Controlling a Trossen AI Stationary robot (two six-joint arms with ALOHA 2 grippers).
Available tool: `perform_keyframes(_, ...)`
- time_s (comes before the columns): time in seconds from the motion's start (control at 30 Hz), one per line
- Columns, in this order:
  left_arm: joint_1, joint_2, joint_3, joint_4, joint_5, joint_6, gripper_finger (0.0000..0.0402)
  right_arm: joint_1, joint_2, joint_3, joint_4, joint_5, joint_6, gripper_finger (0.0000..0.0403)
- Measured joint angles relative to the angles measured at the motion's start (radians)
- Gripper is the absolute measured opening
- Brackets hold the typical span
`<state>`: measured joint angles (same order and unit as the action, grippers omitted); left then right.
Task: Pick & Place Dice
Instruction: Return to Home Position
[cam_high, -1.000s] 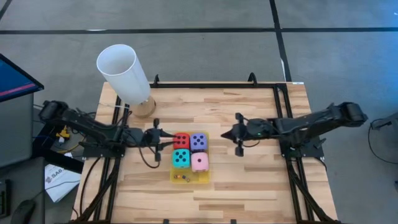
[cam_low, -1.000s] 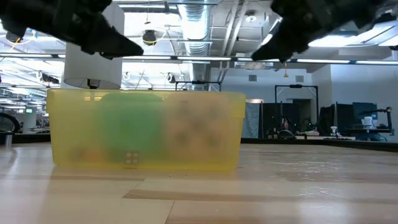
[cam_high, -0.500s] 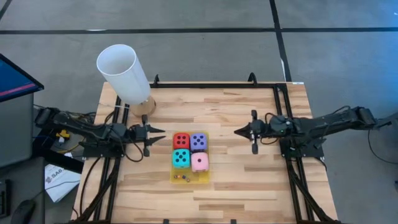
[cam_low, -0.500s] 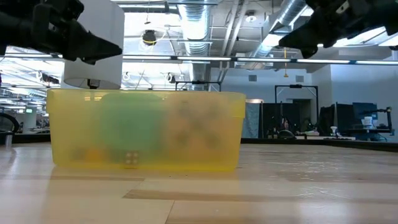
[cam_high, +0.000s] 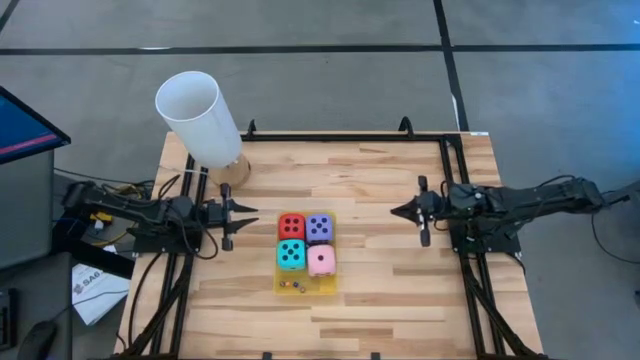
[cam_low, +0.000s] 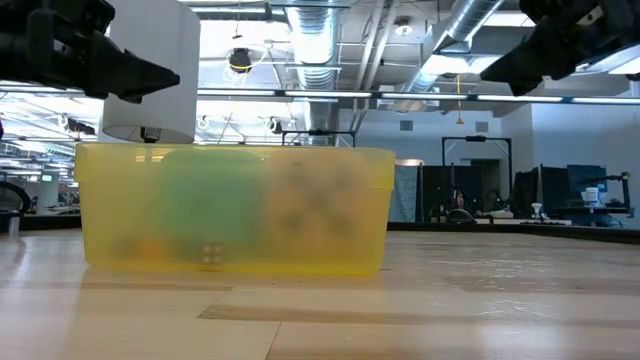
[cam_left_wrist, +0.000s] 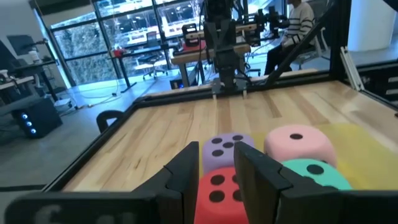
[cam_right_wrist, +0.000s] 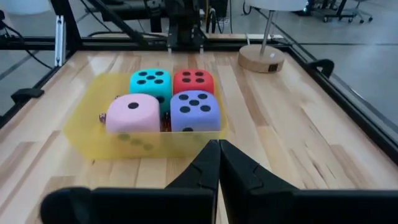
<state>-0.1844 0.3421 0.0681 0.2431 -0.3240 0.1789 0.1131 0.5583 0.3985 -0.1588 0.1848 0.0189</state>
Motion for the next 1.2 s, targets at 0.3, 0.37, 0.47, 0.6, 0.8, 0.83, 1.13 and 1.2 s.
perform_keyframes(0.3, 0.000, -0.085, 0.000, -0.099, 0.000, 0.010, 0.0090, 0.000, -0.135, 0.000, -0.101, 0.003, -0.003, 0.0003)
perform_keyframes(0.37, 0.000, -0.099, 0.000, -0.101, 0.000, 0.022, 0.0090, 0.000, -0.176, 0.000, -0.128, 0.003, -0.003, 0.0003)
perform_keyframes(0.47, 0.000, -0.116, 0.000, -0.103, 0.000, 0.026, 0.0090, 0.000, -0.240, 0.000, -0.166, 0.003, -0.003, 0.0003)
perform_keyframes(0.6, 0.000, -0.126, 0.000, -0.103, 0.000, 0.027, 0.0090, 0.000, -0.335, 0.000, -0.222, 0.003, -0.003, 0.0003)
perform_keyframes(0.8, 0.001, -0.126, 0.000, -0.103, 0.000, 0.026, 0.0090, 0.000, -0.484, 0.000, -0.254, 0.003, -0.003, 0.0003)
perform_keyframes(0.83, 0.001, -0.126, 0.000, -0.103, 0.000, 0.026, 0.0090, 0.000, -0.509, 0.000, -0.253, 0.003, -0.003, 0.0003)
perform_keyframes(1.13, 0.001, -0.126, 0.001, -0.102, -0.001, 0.026, 0.0090, -0.005, -0.535, -0.020, -0.137, 0.130, -0.020, 0.0003)
perform_keyframes(1.2, 0.001, -0.125, 0.001, -0.101, -0.001, 0.024, 0.0090, -0.005, -0.537, -0.052, -0.077, 0.130, -0.028, 0.0004)
